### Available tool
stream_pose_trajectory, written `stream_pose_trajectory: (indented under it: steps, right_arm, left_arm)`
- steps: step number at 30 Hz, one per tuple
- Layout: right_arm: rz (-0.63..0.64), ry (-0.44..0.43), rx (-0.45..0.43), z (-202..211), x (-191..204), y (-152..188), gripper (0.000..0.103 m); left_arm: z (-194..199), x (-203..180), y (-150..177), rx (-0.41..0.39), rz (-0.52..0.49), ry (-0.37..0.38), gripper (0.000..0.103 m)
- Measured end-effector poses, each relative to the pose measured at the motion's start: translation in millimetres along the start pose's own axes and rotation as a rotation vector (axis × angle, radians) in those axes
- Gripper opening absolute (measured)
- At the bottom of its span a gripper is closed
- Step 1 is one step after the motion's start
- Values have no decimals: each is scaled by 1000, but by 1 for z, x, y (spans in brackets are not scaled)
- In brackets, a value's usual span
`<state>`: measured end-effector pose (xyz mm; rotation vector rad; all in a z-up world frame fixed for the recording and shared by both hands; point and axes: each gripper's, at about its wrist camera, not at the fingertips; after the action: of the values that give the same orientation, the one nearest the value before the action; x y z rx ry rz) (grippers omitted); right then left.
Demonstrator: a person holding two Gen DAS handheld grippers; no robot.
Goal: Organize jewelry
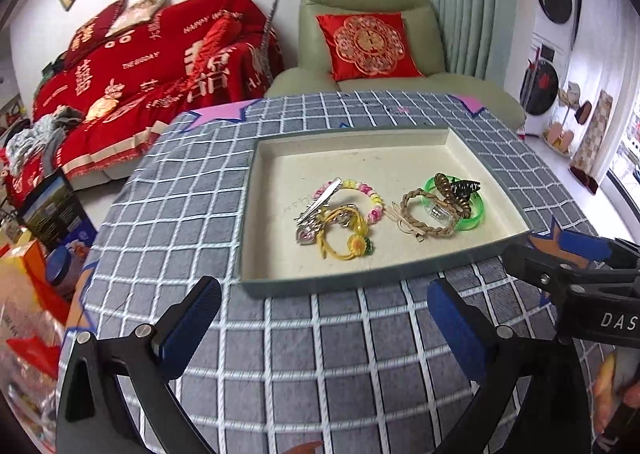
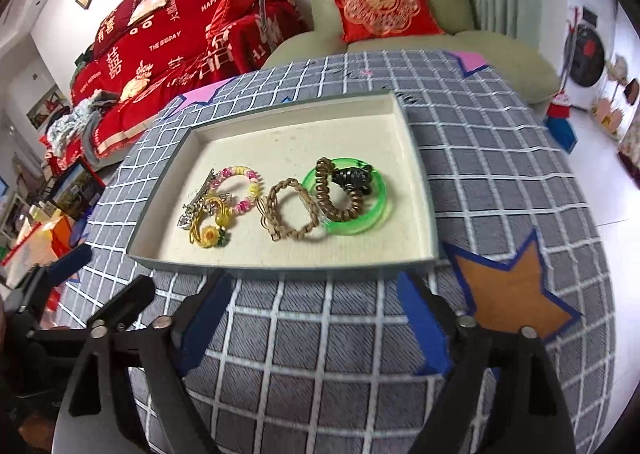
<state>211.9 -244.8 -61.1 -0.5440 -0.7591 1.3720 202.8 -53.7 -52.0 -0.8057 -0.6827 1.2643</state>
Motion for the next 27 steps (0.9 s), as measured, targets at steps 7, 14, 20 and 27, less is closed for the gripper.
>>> stream_pose_trajectory:
  steps: [7, 14, 20, 27]
  right_arm:
    - [-1, 48, -91, 42, 1, 12, 103]
    - [65, 102, -189, 80, 16, 18, 103]
    - [99, 120, -228, 98, 27, 21, 103]
    - [98, 131, -254, 116, 29, 25, 103]
  left_arm:
    - [32, 11, 12, -40, 16, -60, 103]
    - [59, 14, 17, -76, 22, -90, 103]
    - [75, 19, 18, -100, 38, -106, 103]
    - [87, 18, 18, -117, 33, -105, 103]
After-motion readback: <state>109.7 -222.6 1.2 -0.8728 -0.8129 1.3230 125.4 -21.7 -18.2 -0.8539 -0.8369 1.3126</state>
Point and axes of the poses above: each gripper's, at about its wrist camera, not at the fingertips, and z roughly against the way its jaws point, x to its left, y to its underside, and after that the axes turned 12 degrees about -x, right-handed
